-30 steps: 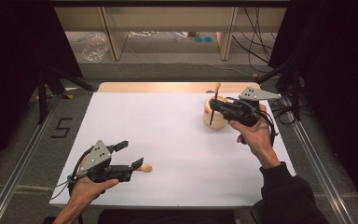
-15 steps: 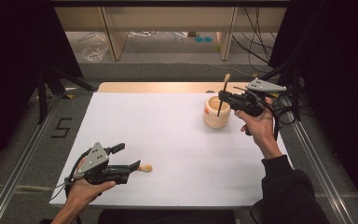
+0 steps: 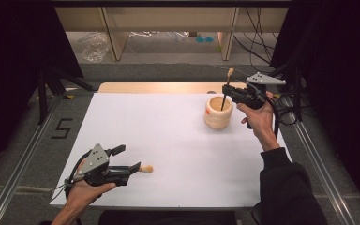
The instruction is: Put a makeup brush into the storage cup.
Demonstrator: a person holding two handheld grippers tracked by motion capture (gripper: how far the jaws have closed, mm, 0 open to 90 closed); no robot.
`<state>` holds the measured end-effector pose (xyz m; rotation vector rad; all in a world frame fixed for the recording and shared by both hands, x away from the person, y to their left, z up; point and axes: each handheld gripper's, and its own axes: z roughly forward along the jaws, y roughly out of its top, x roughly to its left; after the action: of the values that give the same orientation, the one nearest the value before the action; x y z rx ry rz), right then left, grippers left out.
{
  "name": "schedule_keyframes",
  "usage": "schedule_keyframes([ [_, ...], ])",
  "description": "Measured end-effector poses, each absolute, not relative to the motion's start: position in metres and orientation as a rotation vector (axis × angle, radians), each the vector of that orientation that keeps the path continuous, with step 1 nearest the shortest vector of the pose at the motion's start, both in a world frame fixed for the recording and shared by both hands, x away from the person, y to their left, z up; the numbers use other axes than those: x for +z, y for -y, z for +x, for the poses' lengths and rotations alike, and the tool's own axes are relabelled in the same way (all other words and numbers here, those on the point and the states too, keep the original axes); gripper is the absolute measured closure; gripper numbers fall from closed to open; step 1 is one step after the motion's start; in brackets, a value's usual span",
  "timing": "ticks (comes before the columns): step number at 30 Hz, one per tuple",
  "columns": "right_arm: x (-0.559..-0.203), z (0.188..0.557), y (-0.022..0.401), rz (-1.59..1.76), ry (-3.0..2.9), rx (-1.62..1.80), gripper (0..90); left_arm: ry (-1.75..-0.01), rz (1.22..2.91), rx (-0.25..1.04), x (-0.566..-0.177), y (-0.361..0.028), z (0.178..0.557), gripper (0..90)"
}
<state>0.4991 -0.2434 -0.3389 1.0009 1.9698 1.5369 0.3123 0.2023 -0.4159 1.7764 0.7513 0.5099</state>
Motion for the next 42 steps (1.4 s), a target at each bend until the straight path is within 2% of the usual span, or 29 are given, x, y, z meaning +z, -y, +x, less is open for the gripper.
schedule_keyframes([
  [16, -0.347, 0.522, 0.246, 1.045, -1.952, 1.502, 84.5, -0.748, 1.786, 0.507, -0.417, -0.201, 0.313, 20.0],
  [42, -0.391, 0.548, 0.254, 1.169, -1.955, 1.443, 84.5, -0.755, 1.786, 0.499, -0.418, -0.202, 0.313, 20.0],
])
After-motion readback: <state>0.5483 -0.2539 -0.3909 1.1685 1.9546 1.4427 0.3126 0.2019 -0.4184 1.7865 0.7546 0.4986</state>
